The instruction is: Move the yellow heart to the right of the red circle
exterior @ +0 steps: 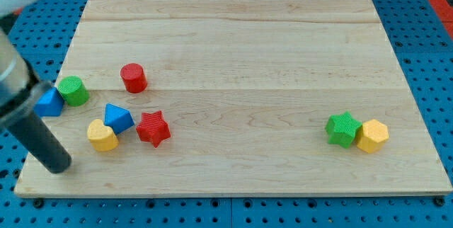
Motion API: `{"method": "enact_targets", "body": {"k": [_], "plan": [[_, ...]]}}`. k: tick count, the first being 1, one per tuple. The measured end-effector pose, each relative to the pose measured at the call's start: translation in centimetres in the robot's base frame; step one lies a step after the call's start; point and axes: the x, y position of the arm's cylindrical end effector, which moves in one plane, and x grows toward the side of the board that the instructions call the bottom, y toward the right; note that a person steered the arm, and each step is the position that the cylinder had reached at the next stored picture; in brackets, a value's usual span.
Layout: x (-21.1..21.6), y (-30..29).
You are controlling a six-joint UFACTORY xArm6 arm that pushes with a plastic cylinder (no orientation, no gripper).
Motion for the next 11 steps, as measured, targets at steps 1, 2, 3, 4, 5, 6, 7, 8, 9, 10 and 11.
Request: {"method": "enact_targets", "body": {"k": [1,2,3,4,5,6,7,8,9,10,11], "plan": [[-3.2,3.5],[-5.6,8.4],[-5.7,9.9],[-5.4,12.0],[-1.6,9.6],[-2.5,16.5],[-7.6,18.3],[-13.1,19.3],[-11.1,19.3],[-7.5,15.1],[-9.4,12.5]]}}
